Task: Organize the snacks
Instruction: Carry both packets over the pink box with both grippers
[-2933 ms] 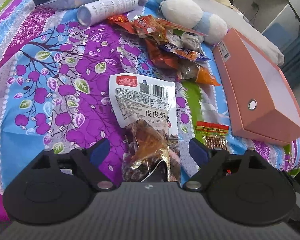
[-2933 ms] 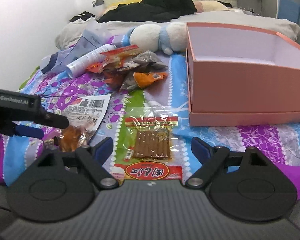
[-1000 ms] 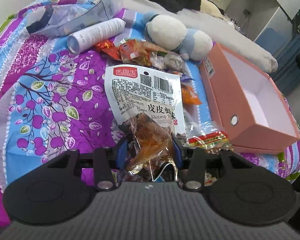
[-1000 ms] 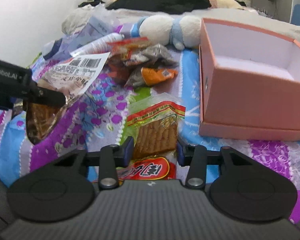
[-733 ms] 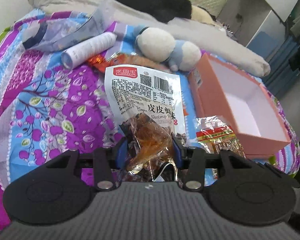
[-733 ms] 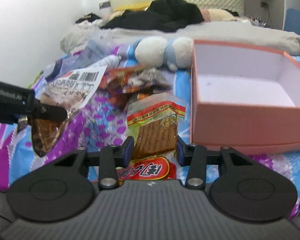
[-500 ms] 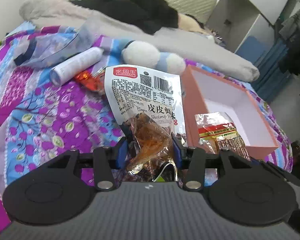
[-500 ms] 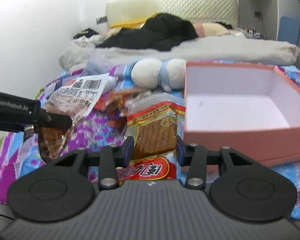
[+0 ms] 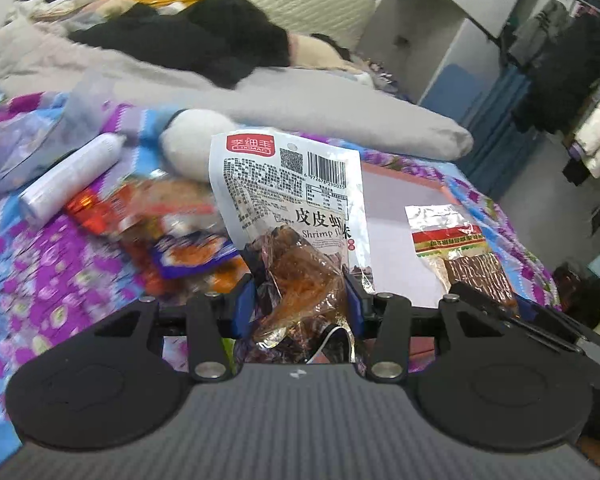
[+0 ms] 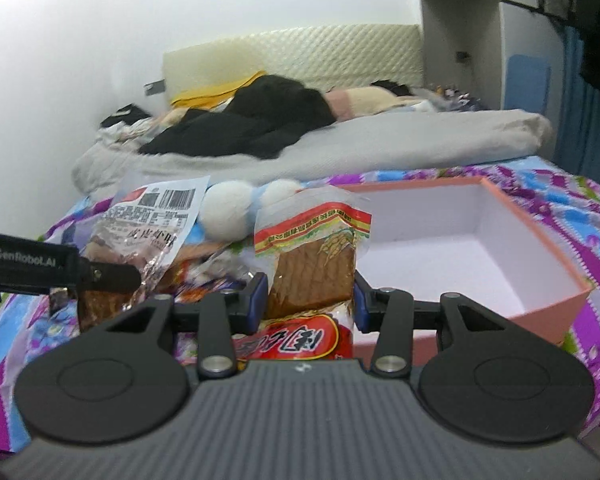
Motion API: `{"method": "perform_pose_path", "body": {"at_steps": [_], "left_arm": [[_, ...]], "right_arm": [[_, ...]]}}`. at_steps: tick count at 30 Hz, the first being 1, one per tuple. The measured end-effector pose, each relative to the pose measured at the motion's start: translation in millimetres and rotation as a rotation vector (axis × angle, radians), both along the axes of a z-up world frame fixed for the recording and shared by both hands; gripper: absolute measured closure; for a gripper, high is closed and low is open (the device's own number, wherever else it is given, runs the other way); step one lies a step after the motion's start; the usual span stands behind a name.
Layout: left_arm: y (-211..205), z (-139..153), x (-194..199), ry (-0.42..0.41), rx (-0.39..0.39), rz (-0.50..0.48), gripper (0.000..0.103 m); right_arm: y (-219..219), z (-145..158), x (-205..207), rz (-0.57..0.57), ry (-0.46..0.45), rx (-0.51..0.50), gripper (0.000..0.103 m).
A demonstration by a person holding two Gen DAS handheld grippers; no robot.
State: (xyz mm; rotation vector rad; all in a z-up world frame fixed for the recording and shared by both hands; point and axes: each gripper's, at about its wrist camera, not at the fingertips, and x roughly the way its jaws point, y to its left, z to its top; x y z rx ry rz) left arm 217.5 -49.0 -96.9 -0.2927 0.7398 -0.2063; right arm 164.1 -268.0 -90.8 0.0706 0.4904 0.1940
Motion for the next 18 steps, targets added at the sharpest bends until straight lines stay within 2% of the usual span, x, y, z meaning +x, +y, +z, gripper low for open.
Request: {"method": "perform_pose_path", "body": {"at_steps": [7,18], "left_arm": [[-34,6,36,-0.031,0.014,-0.06,0.051],[-80,-21,106,0.064,0.034,-0.135,0.051]], "right_arm": [[-31,7,23,-0.082,-0.027,-0.001,0.058],[-68,-13,71,-0.157,0.046,0.006,0.058]]}}
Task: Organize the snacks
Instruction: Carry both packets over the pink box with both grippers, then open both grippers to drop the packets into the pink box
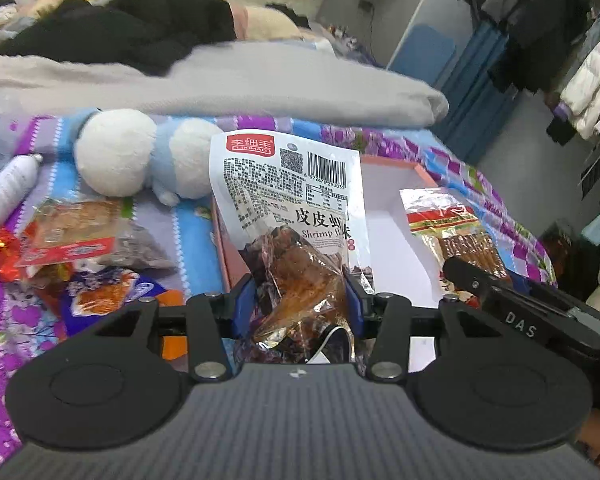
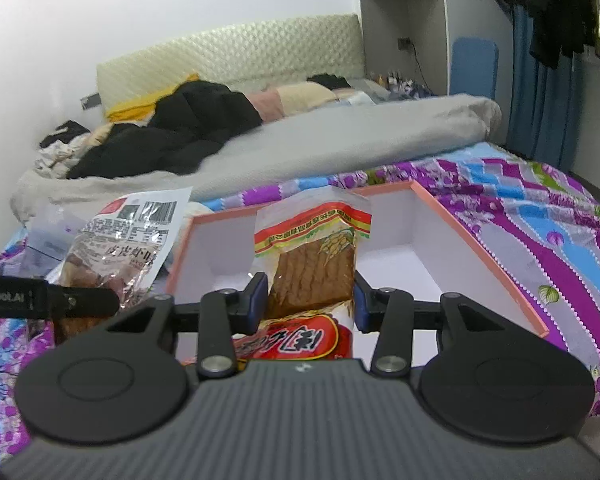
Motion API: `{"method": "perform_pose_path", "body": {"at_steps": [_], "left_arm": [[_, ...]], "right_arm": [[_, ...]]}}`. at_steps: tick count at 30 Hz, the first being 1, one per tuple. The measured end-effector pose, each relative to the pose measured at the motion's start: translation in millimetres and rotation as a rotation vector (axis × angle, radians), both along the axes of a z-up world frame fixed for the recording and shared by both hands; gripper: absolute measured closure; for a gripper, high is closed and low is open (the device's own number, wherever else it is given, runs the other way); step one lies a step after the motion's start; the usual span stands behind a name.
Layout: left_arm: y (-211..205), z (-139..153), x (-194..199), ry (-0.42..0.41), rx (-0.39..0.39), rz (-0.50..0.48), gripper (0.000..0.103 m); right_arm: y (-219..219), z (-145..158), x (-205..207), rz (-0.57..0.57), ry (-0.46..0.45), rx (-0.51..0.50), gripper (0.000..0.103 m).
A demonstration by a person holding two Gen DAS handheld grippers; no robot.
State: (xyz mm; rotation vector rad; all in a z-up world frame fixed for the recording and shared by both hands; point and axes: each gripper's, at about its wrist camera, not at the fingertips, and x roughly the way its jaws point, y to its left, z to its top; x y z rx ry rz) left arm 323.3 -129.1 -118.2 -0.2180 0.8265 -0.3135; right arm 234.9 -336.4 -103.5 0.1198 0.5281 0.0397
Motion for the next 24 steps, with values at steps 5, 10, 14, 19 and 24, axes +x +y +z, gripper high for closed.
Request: {"method": "perform_pose_path", "body": {"at_steps": [5,10,14,19,24], "left_arm": [[-17,-18,33,0.044,0.018,-0.031,0.051],[-25,-38,59,0.087,0.032,-0.041,0.051],[-23,-50,74,0.121,0.009,-0.058,0.051],[-34,-46,75,0.069,0.075,-0.091,0.039],[-32,-37,72,0.051,0.049,-0.083,0.035]], "right_arm": [[-11,-17,25,-0.009,0.054,-0.008,0.058],[-17,-38,45,-0.01,0.109,-0.007,0.058],[-21,-53,58,-0.007,0.143,0.018,0.057],[-20,-63,70,0.001,0.168,0.026,0.047],[-22,-64,69,-0.012,0.17,0.032,0.038]]}}
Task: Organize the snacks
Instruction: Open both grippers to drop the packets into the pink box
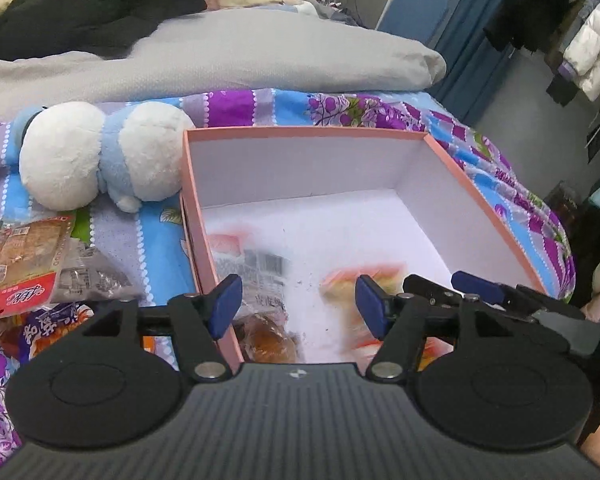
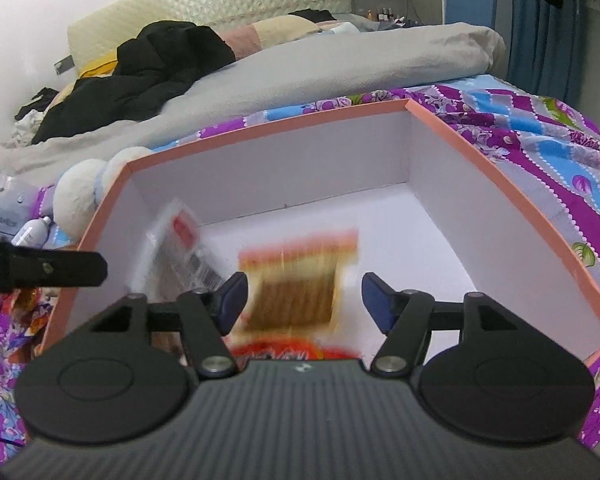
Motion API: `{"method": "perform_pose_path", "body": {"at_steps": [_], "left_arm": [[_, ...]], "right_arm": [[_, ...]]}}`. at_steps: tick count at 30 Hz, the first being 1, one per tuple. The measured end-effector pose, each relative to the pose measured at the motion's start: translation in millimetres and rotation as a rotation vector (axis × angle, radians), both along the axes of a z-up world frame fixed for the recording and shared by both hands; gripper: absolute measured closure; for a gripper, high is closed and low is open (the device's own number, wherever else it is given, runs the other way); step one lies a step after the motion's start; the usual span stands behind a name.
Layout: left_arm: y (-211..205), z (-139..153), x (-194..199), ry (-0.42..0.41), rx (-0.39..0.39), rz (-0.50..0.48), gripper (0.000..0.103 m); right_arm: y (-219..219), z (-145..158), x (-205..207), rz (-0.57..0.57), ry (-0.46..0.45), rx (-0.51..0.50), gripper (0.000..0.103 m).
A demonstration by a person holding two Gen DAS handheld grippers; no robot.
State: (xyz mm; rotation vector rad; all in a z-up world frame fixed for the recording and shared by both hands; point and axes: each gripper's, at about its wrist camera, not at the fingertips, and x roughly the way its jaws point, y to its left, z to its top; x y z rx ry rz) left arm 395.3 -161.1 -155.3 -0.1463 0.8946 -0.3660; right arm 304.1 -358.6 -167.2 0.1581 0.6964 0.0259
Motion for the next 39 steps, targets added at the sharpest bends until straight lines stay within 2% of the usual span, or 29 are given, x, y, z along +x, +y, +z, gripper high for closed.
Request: {"method": "perform_pose_path", "body": {"at_steps": [5,18,31,39], "left_arm": [[8,18,-16,-0.034,-0.017,0.015,0.035],[44,65,-92,-0.126,-0.05,0.05,0.035],[88,91,-171,-0.187,-0.058,0.089,0.035],[118,104,-218,-0.204,-0.054,0.128,0.035]], "right_arm": [[2,11,-12,0.005,-0.023,0.001,0.038],[17,56,-67,0.044,-0.123,0.009,0.038],[52,84,-128,0.118,-0.206,0.008,0.038],[75,91,-158,0.159,-0.226,0.019,0.038]]}}
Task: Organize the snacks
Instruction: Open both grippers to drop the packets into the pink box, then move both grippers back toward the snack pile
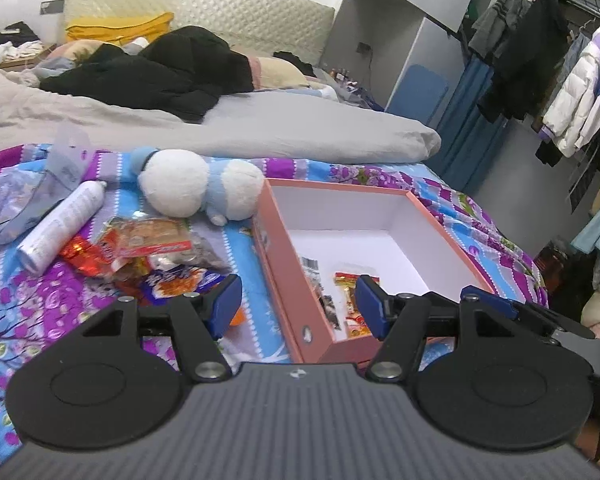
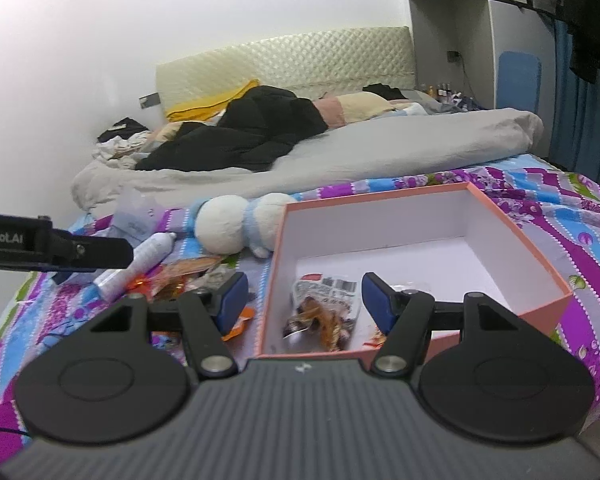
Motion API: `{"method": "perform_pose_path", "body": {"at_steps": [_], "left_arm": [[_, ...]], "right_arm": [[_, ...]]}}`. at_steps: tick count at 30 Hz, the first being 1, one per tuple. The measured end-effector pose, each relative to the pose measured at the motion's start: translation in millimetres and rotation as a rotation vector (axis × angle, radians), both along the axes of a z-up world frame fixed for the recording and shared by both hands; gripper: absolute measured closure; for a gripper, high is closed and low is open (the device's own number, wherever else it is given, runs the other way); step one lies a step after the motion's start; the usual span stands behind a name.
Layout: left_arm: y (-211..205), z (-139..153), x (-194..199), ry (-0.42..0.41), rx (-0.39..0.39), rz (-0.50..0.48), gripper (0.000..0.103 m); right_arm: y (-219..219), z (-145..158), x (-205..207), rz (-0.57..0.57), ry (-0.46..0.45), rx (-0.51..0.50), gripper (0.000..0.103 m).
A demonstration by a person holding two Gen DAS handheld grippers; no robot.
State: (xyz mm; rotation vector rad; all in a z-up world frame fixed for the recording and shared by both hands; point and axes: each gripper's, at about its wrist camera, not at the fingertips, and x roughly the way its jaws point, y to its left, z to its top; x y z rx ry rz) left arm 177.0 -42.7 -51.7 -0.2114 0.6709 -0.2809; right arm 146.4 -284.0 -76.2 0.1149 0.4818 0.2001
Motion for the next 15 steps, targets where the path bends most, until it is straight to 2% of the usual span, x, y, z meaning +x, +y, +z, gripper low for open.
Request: {"method": "perform_pose_path", "body": {"at_steps": [8,13,15], "left_arm": [[23,2,-41,-0.001,-0.007,0.035,0.035],[29,-5,-69,0.005,-0.054,0.058,0.035],[30,-8,-80,0.008,-0.046,0.064,0.035]], "right_arm": [[20,4,-31,0.034,-0.013,0.015,0.038],[32,-3,-51,0.057,0.011,0.017,0.038],[35,-6,-61,0.06,0.021,0.018,0.038]]}}
